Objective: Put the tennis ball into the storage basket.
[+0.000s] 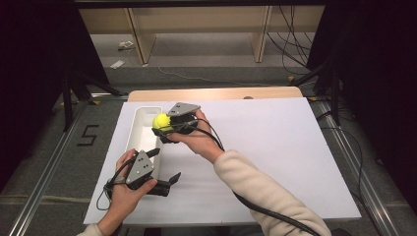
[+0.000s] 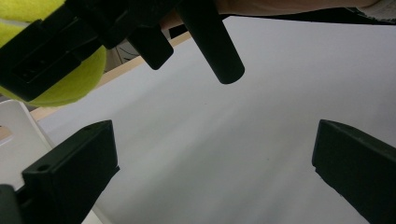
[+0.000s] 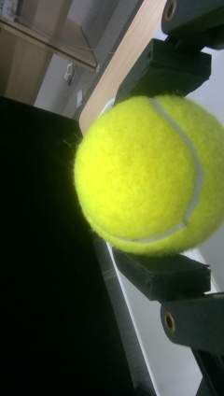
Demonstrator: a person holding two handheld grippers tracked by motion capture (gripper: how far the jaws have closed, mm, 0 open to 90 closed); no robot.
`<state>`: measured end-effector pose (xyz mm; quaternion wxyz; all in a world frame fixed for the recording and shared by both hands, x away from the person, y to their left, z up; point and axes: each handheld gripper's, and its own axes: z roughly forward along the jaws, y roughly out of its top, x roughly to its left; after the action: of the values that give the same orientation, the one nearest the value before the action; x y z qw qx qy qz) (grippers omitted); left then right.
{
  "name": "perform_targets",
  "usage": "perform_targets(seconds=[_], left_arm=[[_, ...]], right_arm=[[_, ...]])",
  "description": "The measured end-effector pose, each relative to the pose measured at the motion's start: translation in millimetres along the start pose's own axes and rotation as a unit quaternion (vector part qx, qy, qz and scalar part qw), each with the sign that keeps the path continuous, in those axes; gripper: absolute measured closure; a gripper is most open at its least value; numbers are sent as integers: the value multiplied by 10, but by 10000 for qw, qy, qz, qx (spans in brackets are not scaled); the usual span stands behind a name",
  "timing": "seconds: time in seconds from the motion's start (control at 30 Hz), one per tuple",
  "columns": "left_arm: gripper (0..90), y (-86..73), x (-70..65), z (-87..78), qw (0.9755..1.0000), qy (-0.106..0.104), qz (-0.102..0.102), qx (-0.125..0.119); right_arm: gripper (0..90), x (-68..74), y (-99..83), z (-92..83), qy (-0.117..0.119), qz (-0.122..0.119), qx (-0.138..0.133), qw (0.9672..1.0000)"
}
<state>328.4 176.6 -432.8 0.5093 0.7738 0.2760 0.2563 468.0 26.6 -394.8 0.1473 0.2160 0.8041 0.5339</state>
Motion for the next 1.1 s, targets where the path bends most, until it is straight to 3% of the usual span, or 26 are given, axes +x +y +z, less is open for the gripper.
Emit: perform_targets(seconds=[1.1], left_arm=[[0,-3,3,-4,10000,4,10,7]], right_arm=[[271,31,66,103,66,-25,14,10000]])
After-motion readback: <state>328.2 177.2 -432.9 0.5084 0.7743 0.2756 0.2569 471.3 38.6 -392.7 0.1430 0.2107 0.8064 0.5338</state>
